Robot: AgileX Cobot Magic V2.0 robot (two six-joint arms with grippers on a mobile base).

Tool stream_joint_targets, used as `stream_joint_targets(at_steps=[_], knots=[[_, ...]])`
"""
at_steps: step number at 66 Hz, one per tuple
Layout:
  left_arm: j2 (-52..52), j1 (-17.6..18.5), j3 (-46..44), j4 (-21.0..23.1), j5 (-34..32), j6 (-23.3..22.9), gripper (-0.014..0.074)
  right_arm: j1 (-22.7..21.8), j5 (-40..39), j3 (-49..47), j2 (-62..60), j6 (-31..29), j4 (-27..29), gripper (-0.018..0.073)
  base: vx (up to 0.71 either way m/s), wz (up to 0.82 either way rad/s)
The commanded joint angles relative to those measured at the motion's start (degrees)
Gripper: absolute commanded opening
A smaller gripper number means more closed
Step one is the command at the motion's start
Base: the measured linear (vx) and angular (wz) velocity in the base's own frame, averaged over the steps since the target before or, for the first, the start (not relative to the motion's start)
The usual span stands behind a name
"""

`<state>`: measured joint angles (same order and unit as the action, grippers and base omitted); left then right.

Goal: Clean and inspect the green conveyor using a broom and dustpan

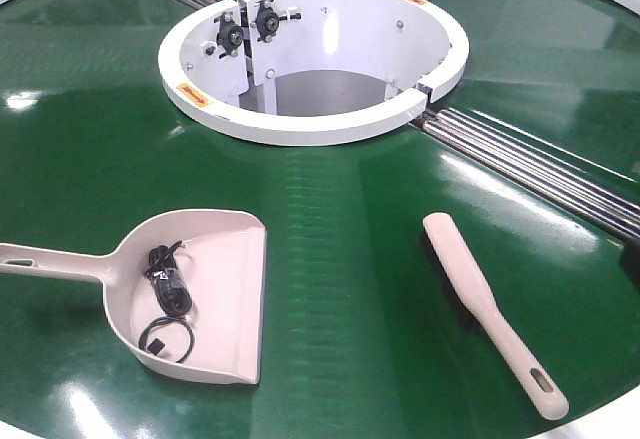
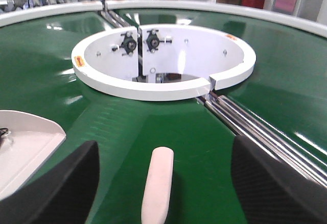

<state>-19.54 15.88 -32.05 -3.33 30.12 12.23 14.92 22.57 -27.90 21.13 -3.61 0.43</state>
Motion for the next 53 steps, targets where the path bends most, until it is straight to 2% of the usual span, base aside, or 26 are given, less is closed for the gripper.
stream_joint_targets(at_steps=[1,13,18,22,28,32,35,39,53], knots=[[1.6,0.3,5.7,0.2,-10.6,-3.5,0.0486,0.0,-10.5,4.8,-4.4,-1.0,-0.4,0.0523,0.00,0.00],[4.0,0.3,16.3,-0.2,-22.3,-3.5,0.0484,0.0,-25.0,16.1,-6.9,-0.9,-0.1,0.0523,0.00,0.00],[4.7,0.3,17.4,0.4,-23.0,-3.6,0.0468,0.0,-26.8,17.7,-6.9,-0.3,0.6,0.0514,0.00,0.00],[5.1,0.3,17.4,0.4,-22.5,-3.6,0.0421,0.0,-26.6,17.7,-6.9,-0.3,0.8,0.0487,0.00,0.00],[5.1,0.3,17.4,1.1,-21.0,-3.6,0.0244,0.0,-26.4,17.7,-6.9,-0.3,0.8,0.0370,0.00,0.00],[5.1,0.3,17.4,2.2,-20.6,-3.6,0.0074,0.0,-26.4,17.7,-6.9,-0.3,0.8,0.0231,0.00,0.00],[5.1,0.3,17.4,2.9,-20.6,-3.5,-0.0010,0.0,-26.4,17.7,-6.9,-0.3,0.8,0.0105,0.00,0.00],[5.1,0.3,17.4,3.3,-21.2,-3.5,-0.0008,0.0,-26.6,17.7,-6.9,-0.3,0.8,-0.0015,0.00,0.00],[5.1,0.3,17.4,3.3,-22.4,-3.5,-0.0007,0.0,-26.6,17.7,-6.9,-0.3,0.7,-0.0008,0.00,0.00]])
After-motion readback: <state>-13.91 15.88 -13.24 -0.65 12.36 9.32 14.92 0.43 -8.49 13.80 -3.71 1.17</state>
